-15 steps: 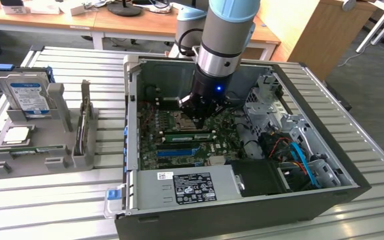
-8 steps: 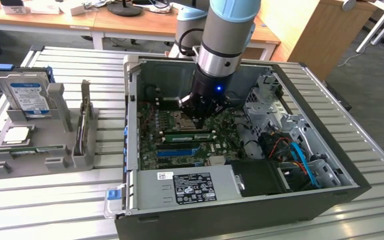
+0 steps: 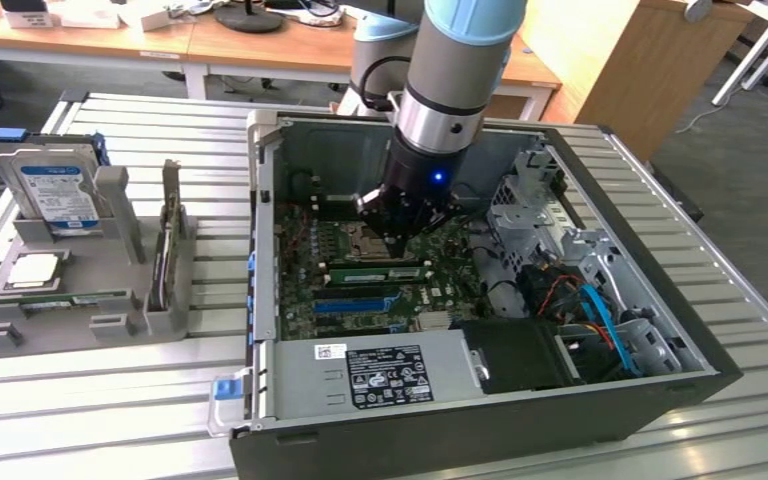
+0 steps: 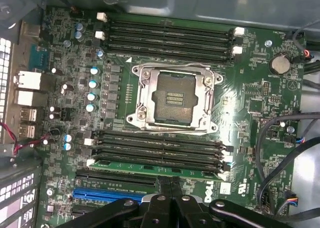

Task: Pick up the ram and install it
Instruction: 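Press down the ram until it locks into place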

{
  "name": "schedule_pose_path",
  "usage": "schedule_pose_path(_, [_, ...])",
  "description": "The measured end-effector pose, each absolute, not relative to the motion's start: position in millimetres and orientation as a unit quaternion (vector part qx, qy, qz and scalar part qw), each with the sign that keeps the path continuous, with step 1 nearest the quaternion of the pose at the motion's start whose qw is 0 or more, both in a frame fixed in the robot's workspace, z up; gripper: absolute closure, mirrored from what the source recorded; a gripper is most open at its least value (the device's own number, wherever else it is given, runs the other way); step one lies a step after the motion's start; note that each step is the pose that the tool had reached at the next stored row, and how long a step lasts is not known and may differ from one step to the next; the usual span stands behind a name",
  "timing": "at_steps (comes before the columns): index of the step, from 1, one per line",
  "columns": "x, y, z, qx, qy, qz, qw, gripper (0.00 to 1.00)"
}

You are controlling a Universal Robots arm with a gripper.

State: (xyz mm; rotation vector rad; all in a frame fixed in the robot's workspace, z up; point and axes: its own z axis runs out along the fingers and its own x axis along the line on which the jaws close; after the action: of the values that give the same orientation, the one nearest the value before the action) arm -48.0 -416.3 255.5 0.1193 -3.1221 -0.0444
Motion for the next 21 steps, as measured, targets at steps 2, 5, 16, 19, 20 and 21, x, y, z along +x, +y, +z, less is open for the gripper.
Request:
schedule_pose_path(2, [-47.9, -416.3, 255.5, 0.033, -0.999, -0.014, 0.009, 0.89])
schedule_pose_path(5, [-47.8, -416.2, 255.4, 0.018, -1.0, -0.015, 0.009, 0.89])
schedule_pose_path(16, [-47.8, -416.2, 255.4, -0.012, -1.0, -0.015, 0.008, 0.89])
schedule_pose_path(19, [-47.8, -416.3, 255.5, -0.012, -1.0, -0.015, 0.008, 0.89])
schedule_pose_path(20, [-47.8, -416.3, 255.5, -0.012, -1.0, -0.015, 0.008, 0.89])
schedule_pose_path(21, [-47.9, -416.3, 255.5, -0.012, -1.0, -0.015, 0.008, 0.89])
